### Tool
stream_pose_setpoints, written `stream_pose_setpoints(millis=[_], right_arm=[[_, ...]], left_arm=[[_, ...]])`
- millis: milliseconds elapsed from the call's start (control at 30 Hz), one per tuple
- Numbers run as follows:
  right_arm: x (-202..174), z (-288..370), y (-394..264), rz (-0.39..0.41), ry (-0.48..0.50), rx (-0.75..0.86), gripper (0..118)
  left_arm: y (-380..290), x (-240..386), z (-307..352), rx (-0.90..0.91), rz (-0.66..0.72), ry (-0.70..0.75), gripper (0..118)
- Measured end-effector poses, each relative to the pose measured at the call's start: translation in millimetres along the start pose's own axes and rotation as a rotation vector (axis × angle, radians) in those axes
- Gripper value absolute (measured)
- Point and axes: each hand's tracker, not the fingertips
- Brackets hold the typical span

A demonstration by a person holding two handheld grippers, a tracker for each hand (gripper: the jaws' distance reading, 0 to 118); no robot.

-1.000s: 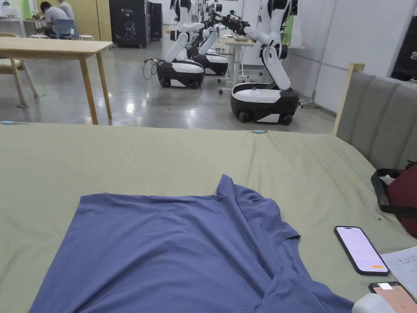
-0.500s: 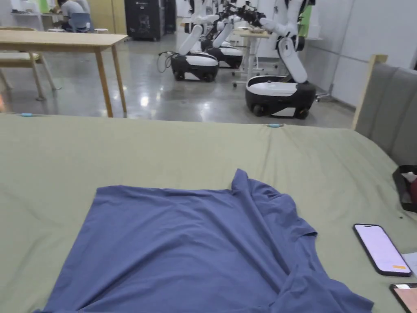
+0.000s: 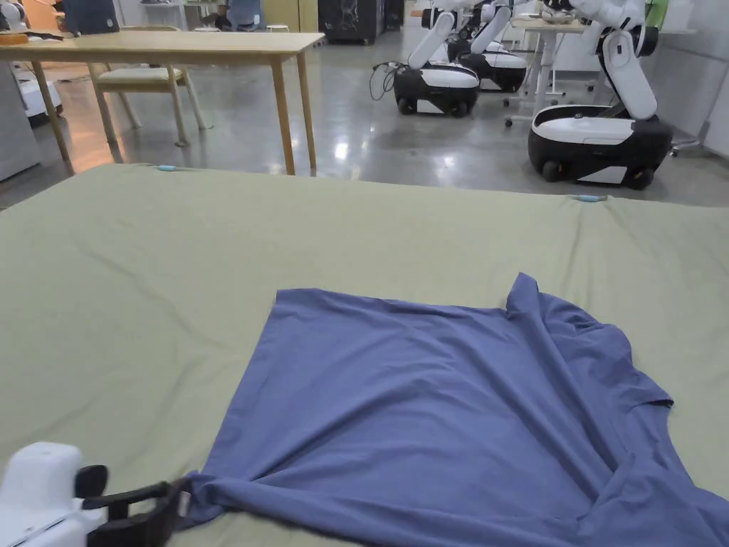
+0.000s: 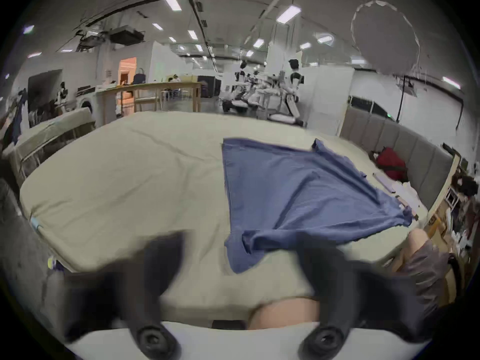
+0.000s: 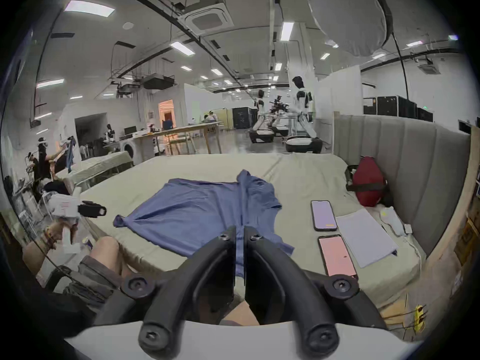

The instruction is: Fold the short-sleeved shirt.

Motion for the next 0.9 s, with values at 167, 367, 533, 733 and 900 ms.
stream_pose_setpoints(millis=[167,367,533,733,900], right_arm=[[-9.4,-13.1,0.6,0.044,-0.013,-0.022,7],[-1.4,-20.6,-6.5,0.032,-0.028,-0.06,7],[1.5,-29.6,-9.7,0.029,-0.042,-0.094,7],[15.4,-59.4,-10.0,0.073,-0.053,-0.192,7],[39.4,-116.5,-28.3,0.087,-0.022,-0.343,40]], left_arm=[[-6.6,-15.2,-46.7,-0.076,-0.01,0.032,110],[-16.9,-14.3,-60.0,-0.081,-0.054,0.01,89],[-17.1,0.2,-62.4,-0.023,-0.089,-0.029,1],[-22.5,2.4,-61.4,-0.08,-0.097,-0.015,0],[-20.9,3.0,-52.4,-0.072,-0.084,-0.016,0]])
